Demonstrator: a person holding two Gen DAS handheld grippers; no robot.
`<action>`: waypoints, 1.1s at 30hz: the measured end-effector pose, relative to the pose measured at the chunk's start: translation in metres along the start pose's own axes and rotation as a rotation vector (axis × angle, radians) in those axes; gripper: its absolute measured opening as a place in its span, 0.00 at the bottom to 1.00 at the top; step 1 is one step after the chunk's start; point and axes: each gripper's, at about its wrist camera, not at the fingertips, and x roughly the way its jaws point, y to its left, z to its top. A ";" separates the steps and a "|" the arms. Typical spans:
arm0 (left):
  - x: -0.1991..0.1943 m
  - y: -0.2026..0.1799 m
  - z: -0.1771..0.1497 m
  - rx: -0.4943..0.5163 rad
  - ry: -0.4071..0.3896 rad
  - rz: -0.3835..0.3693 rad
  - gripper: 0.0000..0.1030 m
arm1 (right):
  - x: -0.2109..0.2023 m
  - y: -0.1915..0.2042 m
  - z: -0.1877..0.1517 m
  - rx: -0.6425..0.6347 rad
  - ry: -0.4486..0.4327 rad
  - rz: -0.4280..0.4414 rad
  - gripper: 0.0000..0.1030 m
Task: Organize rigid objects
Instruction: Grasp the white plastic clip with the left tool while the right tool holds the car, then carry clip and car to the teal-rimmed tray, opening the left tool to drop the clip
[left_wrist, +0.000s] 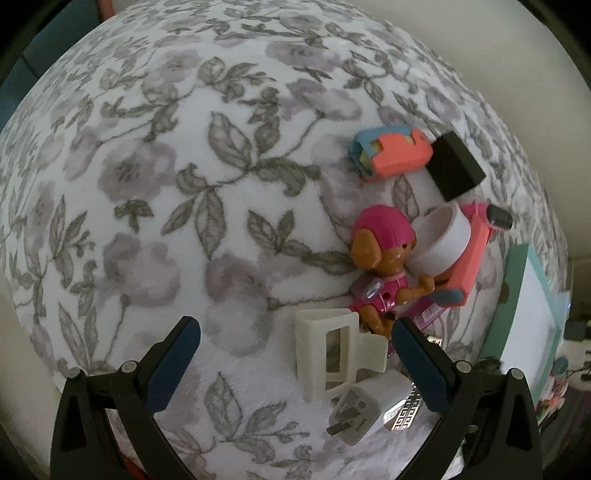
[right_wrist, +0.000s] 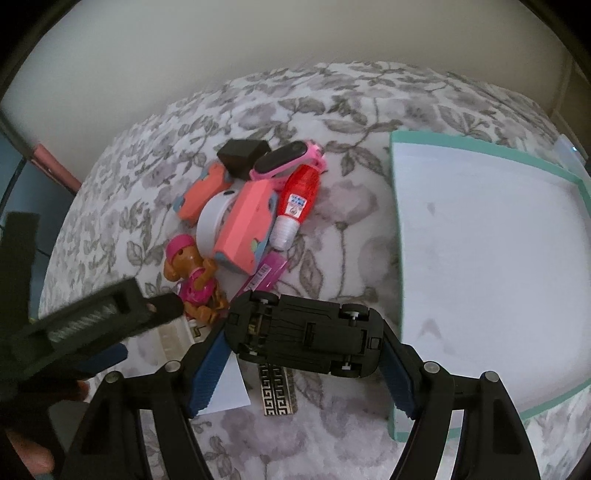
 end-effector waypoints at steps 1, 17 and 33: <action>0.002 -0.003 -0.002 0.007 0.003 0.005 1.00 | -0.003 -0.002 0.001 0.007 -0.005 -0.004 0.76; 0.032 -0.050 -0.008 0.140 0.023 -0.008 0.69 | -0.009 -0.019 0.002 0.070 -0.003 0.010 0.76; 0.034 -0.064 -0.008 0.127 -0.022 -0.077 0.53 | -0.010 -0.023 0.002 0.092 -0.006 0.011 0.76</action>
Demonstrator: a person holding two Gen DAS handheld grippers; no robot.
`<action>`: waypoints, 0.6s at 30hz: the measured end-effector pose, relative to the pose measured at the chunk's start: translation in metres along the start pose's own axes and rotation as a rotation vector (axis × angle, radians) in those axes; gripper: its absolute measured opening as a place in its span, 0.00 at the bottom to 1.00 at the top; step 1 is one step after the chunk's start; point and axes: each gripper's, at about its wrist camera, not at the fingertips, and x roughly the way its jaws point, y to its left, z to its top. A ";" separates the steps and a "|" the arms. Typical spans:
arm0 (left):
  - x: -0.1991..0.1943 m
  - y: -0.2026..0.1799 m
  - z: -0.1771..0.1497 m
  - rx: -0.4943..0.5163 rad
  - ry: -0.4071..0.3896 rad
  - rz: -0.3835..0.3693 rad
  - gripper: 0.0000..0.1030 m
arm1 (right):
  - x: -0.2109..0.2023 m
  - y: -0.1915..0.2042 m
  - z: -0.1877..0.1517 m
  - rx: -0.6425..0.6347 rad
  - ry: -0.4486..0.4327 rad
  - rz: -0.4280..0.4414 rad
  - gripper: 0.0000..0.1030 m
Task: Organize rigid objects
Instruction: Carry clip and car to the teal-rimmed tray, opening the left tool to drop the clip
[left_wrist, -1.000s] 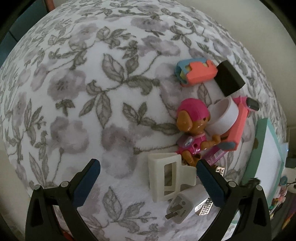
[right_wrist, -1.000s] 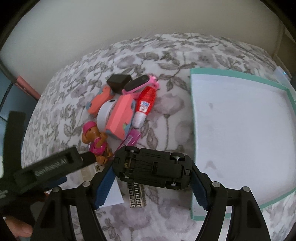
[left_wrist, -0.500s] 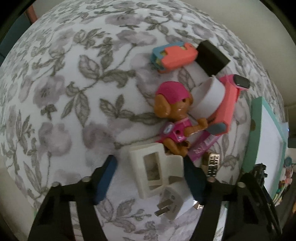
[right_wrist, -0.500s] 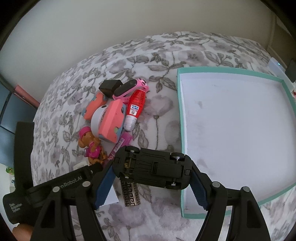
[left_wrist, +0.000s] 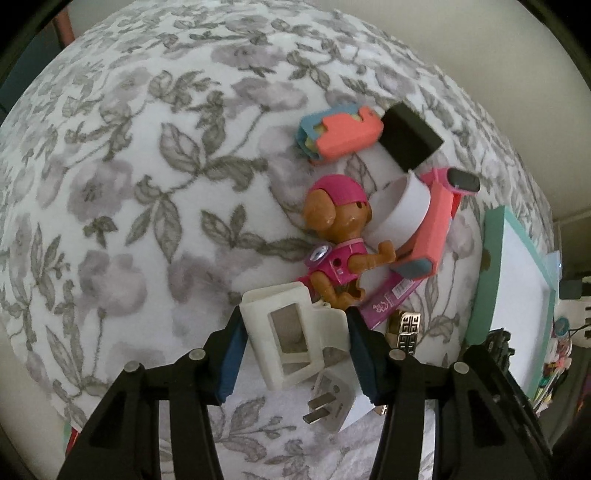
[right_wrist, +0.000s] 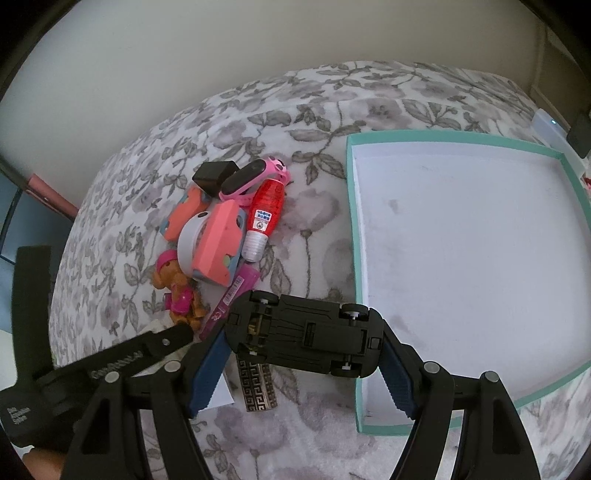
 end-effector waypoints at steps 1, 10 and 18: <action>-0.002 0.000 0.001 -0.004 -0.010 -0.007 0.53 | 0.000 0.000 0.000 0.001 0.000 0.000 0.76; -0.033 0.007 0.005 -0.006 -0.093 -0.033 0.52 | -0.003 -0.004 0.000 0.015 -0.010 0.004 0.76; -0.064 -0.005 0.001 0.076 -0.179 -0.055 0.52 | -0.015 -0.015 0.005 0.042 -0.073 -0.039 0.76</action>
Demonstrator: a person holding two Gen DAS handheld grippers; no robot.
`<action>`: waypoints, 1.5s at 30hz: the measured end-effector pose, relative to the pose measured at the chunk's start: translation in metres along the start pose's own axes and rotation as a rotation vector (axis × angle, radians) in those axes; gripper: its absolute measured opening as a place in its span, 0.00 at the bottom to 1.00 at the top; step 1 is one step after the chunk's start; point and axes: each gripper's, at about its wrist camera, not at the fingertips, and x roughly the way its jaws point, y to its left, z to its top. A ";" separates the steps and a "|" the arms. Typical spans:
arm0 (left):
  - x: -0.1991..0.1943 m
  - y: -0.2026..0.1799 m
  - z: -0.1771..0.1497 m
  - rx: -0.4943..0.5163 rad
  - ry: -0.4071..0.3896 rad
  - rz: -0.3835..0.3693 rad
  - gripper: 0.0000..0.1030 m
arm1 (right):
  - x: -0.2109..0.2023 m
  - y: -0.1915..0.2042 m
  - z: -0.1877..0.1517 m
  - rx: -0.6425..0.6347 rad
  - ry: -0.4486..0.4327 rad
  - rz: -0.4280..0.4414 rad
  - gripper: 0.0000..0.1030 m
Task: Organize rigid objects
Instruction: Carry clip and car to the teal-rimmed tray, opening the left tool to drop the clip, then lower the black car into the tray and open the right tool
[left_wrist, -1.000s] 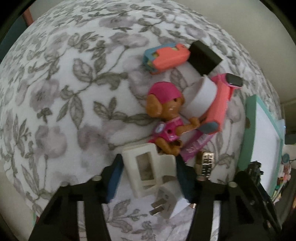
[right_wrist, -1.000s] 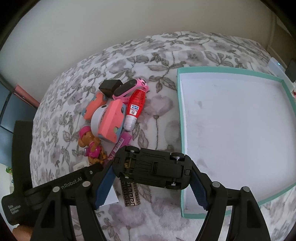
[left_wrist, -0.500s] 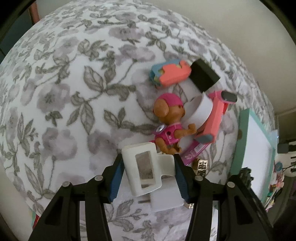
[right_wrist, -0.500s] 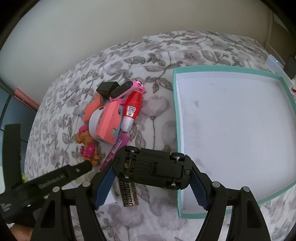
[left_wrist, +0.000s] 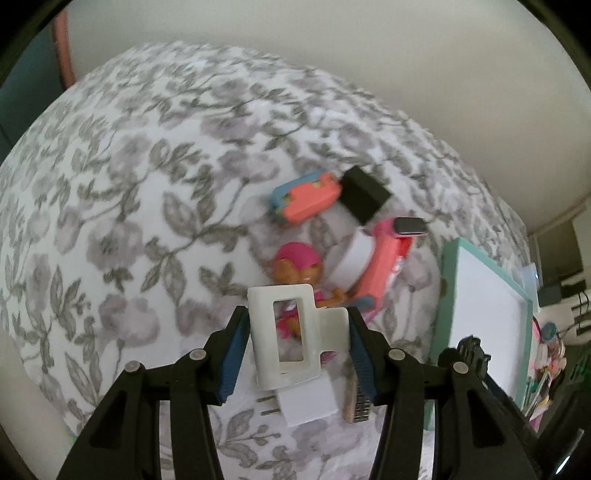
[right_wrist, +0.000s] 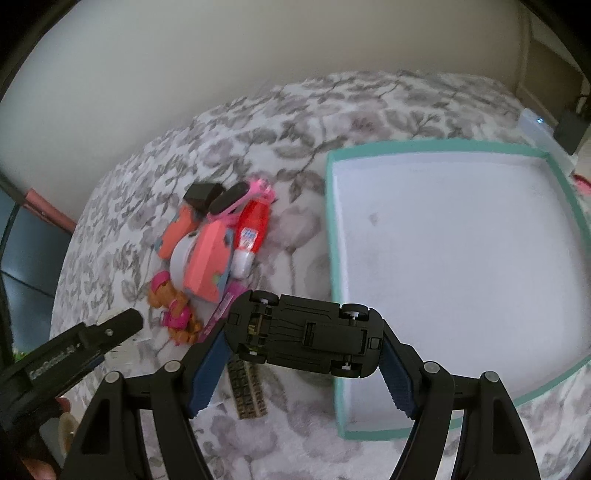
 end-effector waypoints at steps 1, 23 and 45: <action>0.000 -0.006 0.000 0.018 -0.003 -0.010 0.52 | -0.002 -0.003 0.001 0.006 -0.012 -0.013 0.76; 0.024 -0.178 0.000 0.328 0.049 -0.131 0.52 | -0.018 -0.147 0.029 0.347 -0.128 -0.293 0.76; 0.072 -0.230 -0.014 0.416 0.084 -0.106 0.62 | -0.008 -0.177 0.035 0.358 -0.119 -0.360 0.76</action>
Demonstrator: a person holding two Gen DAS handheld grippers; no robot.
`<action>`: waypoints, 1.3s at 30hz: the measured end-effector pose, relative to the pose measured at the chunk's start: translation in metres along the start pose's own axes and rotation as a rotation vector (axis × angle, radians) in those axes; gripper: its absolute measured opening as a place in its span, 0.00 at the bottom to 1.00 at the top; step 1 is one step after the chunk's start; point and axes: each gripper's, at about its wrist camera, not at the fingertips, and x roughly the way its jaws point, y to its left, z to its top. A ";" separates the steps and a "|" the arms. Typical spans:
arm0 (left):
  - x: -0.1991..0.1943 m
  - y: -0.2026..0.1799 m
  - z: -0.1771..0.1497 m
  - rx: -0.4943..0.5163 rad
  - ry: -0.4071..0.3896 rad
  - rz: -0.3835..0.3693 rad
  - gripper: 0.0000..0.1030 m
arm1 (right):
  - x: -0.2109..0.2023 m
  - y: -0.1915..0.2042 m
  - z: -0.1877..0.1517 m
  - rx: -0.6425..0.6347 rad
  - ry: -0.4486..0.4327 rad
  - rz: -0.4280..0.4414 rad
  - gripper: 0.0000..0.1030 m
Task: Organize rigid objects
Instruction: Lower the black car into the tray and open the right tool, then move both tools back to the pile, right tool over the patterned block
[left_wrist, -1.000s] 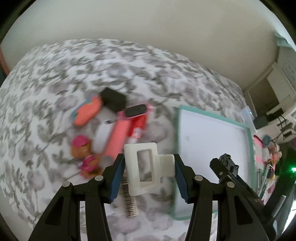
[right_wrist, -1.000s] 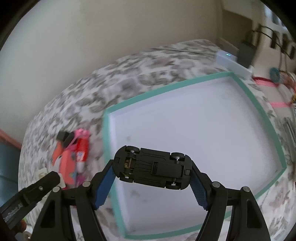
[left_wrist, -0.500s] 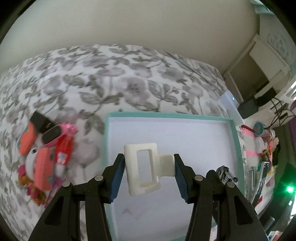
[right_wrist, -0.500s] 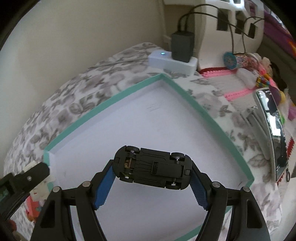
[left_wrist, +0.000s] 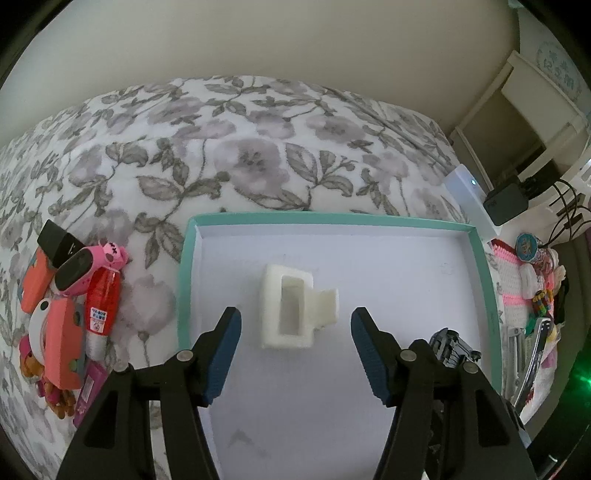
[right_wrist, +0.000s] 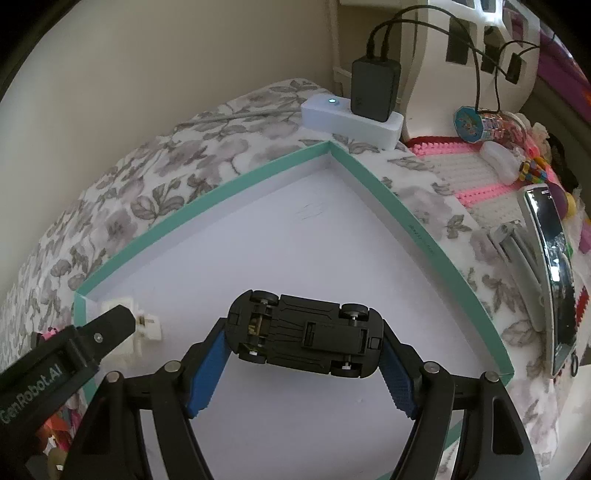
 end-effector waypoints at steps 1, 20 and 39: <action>-0.002 0.002 -0.001 -0.001 -0.003 0.006 0.63 | 0.000 0.001 0.000 -0.004 0.001 0.003 0.76; -0.065 0.066 -0.030 -0.047 -0.109 0.178 0.84 | -0.009 -0.002 -0.018 -0.073 0.014 0.004 0.83; -0.123 0.174 -0.079 -0.335 -0.175 0.325 0.97 | -0.060 0.046 -0.047 -0.199 -0.040 0.110 0.98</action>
